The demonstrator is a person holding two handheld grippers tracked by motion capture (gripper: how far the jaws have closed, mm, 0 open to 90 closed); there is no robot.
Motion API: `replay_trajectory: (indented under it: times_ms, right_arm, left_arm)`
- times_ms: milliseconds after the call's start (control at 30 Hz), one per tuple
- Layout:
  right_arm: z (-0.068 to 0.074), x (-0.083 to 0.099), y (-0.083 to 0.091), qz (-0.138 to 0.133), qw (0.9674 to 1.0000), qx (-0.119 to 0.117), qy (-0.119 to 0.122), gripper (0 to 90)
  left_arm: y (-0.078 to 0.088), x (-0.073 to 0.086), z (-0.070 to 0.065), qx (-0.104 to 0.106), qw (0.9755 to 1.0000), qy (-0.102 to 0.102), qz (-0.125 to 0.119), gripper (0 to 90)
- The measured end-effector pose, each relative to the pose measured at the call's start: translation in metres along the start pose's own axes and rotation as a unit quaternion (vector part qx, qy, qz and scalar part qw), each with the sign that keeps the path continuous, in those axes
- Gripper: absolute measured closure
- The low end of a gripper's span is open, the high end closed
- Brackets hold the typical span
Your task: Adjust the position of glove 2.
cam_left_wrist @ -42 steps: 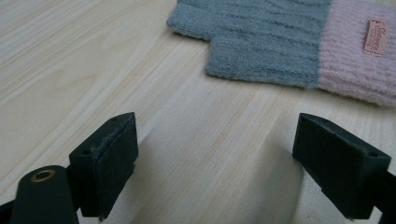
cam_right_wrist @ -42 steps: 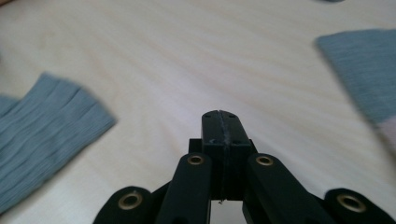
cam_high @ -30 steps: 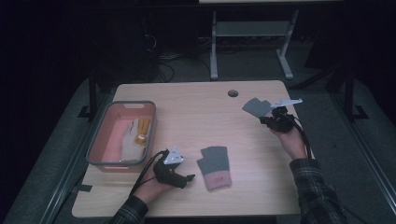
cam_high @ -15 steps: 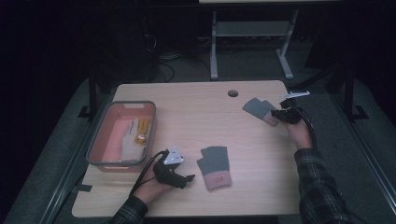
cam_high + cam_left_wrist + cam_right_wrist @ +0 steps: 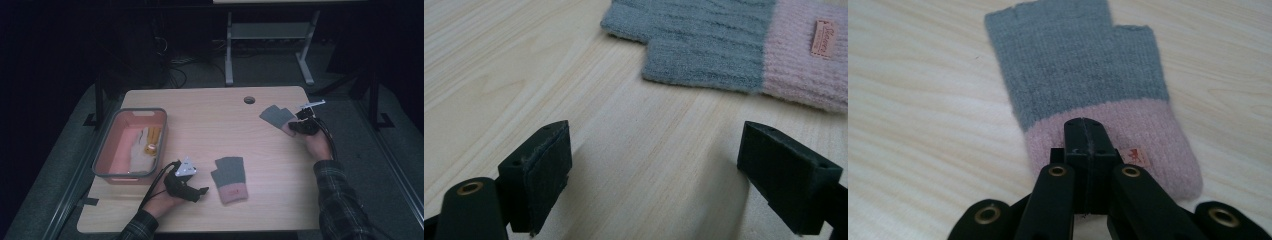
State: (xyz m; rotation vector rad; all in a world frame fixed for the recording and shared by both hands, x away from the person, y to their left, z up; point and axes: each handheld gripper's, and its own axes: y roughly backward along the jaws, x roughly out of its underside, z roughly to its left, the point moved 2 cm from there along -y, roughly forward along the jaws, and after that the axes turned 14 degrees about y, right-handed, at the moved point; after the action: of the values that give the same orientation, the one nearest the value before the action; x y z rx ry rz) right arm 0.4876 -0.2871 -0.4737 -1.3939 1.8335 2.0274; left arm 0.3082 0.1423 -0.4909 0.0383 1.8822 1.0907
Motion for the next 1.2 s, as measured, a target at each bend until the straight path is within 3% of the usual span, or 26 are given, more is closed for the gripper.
replay_trajectory:
  times_ms: [533,600,1200]
  right_arm:
    - [0.039,0.009,0.019,0.015,0.9976,-0.044,0.051,90.0]
    - [0.042,0.01,0.02,0.019,0.9975,-0.05,0.046,90.0]
    - [0.084,0.03,0.047,0.022,0.9929,-0.08,0.085,90.0]
  left_arm:
    - [0.0,0.0,0.0,-0.001,1.0,-0.001,0.0,13.5]
    - [0.0,0.0,0.0,-0.001,1.0,-0.001,0.0,13.5]
    - [0.001,0.0,0.0,-0.001,1.0,-0.003,0.002,13.5]
